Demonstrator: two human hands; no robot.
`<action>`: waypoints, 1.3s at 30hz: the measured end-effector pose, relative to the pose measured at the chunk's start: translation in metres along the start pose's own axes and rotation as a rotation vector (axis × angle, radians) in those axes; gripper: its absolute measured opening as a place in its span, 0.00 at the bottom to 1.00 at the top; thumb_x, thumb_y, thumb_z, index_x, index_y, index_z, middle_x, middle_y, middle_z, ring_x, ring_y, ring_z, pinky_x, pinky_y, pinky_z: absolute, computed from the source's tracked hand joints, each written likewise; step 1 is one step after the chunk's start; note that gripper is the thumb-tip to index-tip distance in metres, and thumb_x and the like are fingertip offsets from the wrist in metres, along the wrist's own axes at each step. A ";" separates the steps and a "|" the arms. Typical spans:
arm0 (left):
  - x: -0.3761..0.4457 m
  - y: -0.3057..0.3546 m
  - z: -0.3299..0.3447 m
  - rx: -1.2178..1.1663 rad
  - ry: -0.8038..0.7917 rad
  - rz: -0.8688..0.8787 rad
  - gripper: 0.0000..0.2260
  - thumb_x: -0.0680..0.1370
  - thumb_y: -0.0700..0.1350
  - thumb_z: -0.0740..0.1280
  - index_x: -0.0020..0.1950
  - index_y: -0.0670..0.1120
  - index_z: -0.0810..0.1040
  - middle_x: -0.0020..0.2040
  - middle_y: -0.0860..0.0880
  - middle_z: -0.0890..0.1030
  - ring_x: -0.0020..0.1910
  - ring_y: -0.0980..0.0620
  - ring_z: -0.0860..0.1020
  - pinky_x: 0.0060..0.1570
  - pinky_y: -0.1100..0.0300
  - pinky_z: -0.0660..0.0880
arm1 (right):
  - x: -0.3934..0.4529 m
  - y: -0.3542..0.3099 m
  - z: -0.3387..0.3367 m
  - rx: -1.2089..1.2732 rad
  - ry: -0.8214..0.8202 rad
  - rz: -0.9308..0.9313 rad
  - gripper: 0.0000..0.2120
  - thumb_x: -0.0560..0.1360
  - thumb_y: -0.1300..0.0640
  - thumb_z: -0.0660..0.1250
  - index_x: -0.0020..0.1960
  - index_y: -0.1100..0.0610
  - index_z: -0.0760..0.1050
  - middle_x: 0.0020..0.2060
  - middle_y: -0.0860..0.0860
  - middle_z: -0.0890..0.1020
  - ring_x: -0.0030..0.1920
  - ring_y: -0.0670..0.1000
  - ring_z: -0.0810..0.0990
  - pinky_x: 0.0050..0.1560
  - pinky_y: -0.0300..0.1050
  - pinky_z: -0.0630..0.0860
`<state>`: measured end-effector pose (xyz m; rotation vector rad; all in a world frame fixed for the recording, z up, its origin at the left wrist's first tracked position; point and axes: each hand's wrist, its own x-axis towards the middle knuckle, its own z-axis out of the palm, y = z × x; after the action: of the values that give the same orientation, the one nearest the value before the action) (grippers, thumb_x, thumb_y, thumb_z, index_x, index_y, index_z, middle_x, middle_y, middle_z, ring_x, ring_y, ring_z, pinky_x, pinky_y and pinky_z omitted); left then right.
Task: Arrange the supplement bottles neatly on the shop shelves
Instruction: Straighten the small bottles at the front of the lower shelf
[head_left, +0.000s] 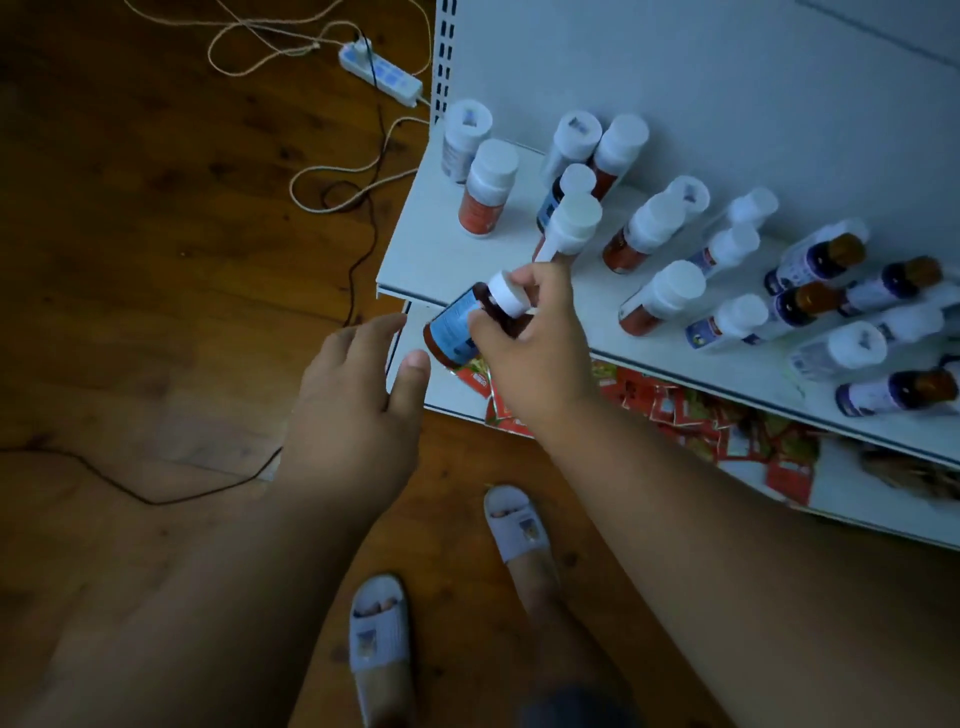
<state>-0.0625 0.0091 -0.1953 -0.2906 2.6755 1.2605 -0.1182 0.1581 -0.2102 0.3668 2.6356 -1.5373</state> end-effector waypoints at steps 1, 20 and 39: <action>-0.004 0.008 -0.011 -0.013 0.004 -0.002 0.21 0.82 0.55 0.53 0.75 0.54 0.65 0.72 0.50 0.68 0.69 0.50 0.67 0.59 0.55 0.69 | -0.008 -0.011 -0.005 0.063 -0.024 0.048 0.17 0.75 0.57 0.71 0.59 0.48 0.68 0.55 0.47 0.76 0.51 0.44 0.80 0.49 0.37 0.81; -0.224 0.254 -0.152 -0.179 -0.440 0.247 0.37 0.70 0.74 0.44 0.74 0.60 0.64 0.67 0.63 0.70 0.64 0.68 0.68 0.56 0.71 0.64 | -0.249 -0.208 -0.244 1.084 0.015 0.325 0.16 0.74 0.46 0.65 0.58 0.54 0.76 0.48 0.56 0.81 0.47 0.54 0.82 0.48 0.52 0.80; -0.411 0.562 0.103 -0.024 -0.750 0.915 0.35 0.73 0.73 0.45 0.76 0.59 0.59 0.73 0.59 0.66 0.66 0.67 0.67 0.66 0.54 0.69 | -0.409 -0.111 -0.670 0.789 0.680 -0.043 0.18 0.71 0.46 0.65 0.58 0.52 0.74 0.40 0.47 0.83 0.42 0.48 0.84 0.40 0.48 0.81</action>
<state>0.2033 0.4816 0.2529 1.2673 2.0966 1.2051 0.2926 0.6152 0.2904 1.0293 2.2427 -2.8359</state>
